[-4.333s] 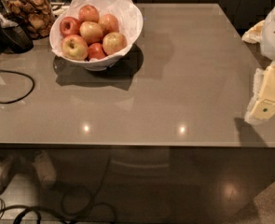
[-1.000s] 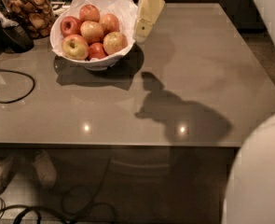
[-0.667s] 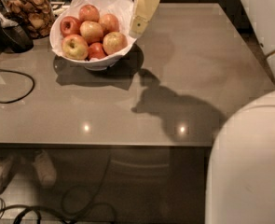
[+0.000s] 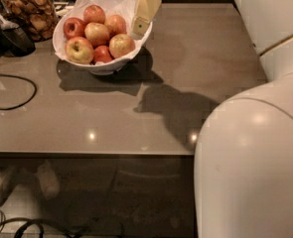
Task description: Pick apple from white bowl
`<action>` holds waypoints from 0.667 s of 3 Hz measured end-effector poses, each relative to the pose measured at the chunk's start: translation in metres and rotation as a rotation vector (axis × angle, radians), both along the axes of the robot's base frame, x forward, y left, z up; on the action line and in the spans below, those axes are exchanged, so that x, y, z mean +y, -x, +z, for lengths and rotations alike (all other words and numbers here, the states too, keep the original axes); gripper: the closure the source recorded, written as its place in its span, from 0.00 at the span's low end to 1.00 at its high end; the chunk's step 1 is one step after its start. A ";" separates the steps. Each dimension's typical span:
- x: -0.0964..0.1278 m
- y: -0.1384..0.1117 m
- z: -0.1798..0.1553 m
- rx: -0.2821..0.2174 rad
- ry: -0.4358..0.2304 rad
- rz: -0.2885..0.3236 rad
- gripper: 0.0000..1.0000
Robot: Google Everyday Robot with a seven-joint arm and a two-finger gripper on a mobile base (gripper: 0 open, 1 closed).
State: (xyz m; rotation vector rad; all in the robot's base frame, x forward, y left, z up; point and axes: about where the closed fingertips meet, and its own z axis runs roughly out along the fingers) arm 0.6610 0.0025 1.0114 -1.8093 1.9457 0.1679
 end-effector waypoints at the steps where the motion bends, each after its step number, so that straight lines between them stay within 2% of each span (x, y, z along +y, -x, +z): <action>1: 0.010 -0.008 -0.006 0.008 0.009 0.010 0.30; 2: 0.017 -0.014 -0.013 0.016 0.016 0.015 0.42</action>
Offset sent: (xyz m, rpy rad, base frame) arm 0.0013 0.0059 -0.0174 -0.0839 0.1054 0.0359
